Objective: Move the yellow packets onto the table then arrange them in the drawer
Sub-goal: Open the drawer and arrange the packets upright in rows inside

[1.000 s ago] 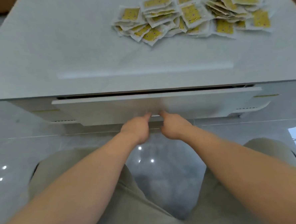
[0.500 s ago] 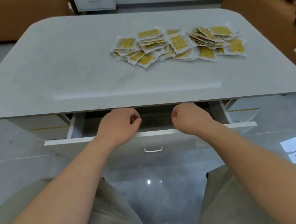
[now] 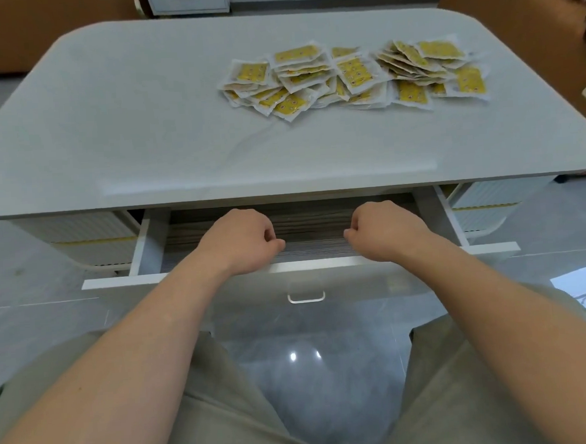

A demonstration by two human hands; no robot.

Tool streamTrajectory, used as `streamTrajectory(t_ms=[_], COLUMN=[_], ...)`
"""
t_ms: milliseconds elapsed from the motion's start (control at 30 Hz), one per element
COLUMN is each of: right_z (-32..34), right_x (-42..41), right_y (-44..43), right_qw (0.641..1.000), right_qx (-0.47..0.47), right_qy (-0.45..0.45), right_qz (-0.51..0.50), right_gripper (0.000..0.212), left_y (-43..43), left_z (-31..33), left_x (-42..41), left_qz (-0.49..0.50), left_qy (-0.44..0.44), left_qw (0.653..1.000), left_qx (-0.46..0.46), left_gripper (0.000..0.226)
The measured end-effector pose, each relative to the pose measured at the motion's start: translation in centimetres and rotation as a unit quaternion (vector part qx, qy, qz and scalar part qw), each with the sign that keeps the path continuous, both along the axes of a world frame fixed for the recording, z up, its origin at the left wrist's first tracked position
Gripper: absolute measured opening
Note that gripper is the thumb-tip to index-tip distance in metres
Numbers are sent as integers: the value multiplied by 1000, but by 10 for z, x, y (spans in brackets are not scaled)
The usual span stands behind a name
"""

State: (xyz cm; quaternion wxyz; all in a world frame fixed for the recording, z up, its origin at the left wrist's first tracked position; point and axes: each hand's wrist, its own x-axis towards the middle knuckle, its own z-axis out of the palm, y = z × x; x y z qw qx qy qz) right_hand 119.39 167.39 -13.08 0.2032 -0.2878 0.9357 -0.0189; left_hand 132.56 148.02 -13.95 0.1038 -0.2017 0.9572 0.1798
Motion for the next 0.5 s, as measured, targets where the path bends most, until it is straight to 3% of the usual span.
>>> streamTrajectory(t_ms=[200, 500], right_z=[4, 10], right_x=[3, 8], right_y=[-5, -8], right_qw=[997, 968], right_qx=[54, 142], right_qy=[-21, -204], right_qz=[51, 48], right_gripper=[36, 44], left_y=[4, 19], left_z=[3, 10], left_x=[7, 9], left_qz=[-7, -28], left_qy=[-24, -174], left_qw=[999, 974], left_qx=[25, 141], left_gripper=[30, 32])
